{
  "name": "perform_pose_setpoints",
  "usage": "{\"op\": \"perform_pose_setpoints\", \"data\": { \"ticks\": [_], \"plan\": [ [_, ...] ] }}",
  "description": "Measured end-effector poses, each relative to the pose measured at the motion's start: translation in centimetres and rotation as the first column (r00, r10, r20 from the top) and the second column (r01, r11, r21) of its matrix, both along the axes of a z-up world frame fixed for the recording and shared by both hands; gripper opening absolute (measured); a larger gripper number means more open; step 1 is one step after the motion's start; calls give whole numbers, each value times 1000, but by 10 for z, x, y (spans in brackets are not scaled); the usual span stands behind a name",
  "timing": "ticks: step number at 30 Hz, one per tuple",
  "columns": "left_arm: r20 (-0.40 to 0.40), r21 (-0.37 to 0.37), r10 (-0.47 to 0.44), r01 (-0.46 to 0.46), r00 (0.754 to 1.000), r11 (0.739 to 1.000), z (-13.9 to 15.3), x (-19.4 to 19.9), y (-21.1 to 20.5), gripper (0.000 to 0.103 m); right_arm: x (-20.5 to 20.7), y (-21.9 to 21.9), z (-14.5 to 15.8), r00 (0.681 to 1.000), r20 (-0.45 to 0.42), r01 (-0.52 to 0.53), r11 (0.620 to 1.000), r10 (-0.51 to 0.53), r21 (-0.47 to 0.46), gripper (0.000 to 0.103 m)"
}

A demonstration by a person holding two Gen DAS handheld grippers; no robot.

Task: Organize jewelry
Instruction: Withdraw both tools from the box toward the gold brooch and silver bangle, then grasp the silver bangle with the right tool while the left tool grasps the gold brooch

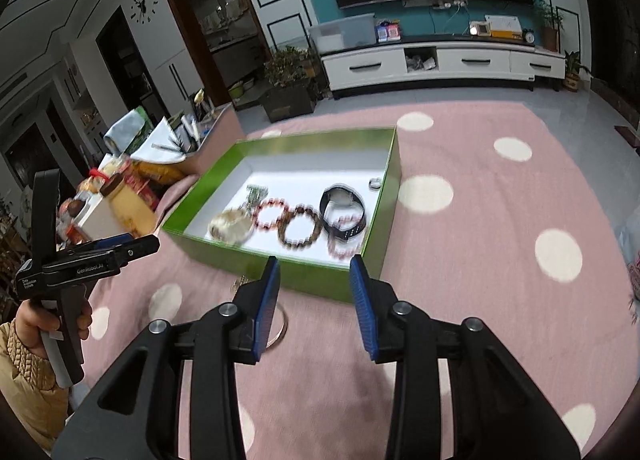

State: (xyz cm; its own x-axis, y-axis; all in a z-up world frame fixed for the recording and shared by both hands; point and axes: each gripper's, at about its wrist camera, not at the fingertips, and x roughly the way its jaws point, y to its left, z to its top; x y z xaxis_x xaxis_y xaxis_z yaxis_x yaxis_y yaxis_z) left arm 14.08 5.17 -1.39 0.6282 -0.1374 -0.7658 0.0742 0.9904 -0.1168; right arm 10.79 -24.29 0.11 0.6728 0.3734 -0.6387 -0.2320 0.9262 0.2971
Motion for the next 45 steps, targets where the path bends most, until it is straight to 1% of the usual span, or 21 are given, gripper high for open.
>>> {"op": "perform_pose_setpoints", "data": {
  "ticks": [7,13,19,26,29,32,35,36,37,38,39,43,45],
  "plan": [
    [-37,5,-10,10,999,1000,-19,-31,-4,90,-20,17,-24,997,-68,-45,999,43,-20,37],
    [-54,10,-21,21,998,1000,-32,-48,-12,90,-29,27,-48,989,-132,-69,998,67,-9,37],
    [-91,2,-36,36,995,999,-48,-57,-16,90,-26,43,-67,977,-192,-88,996,90,18,37],
    [-99,-2,-42,42,994,999,-53,-54,-16,90,-9,64,-78,972,-221,-82,997,83,13,37],
    [-99,-4,-44,44,994,999,-53,-53,-16,90,0,73,-81,974,-219,-61,997,51,-36,37],
    [-100,-6,-45,45,994,999,-53,-52,-16,90,7,79,-85,974,-223,-53,997,38,-62,35],
    [-101,-8,-49,48,994,999,-54,-49,-16,90,10,89,-85,980,-200,-54,987,23,-151,29],
    [-102,-7,-50,49,994,999,-54,-48,-17,90,11,91,-85,980,-196,-58,983,22,-176,24],
    [-103,-6,-51,50,993,999,-54,-47,-17,90,11,94,-85,981,-195,-63,975,21,-212,22],
    [-104,-6,-53,53,993,999,-55,-46,-18,90,12,95,-84,980,-196,-68,970,22,-233,17],
    [-104,-7,-54,54,993,999,-56,-45,-19,90,12,95,-84,980,-198,-74,966,24,-249,15],
    [-110,-8,-62,62,992,998,-58,-43,-22,90,15,84,-84,980,-200,-82,955,24,-284,14],
    [-113,-5,-69,69,991,998,-59,-40,-26,90,16,77,-84,977,-211,-83,958,24,-276,14]
  ]
}}
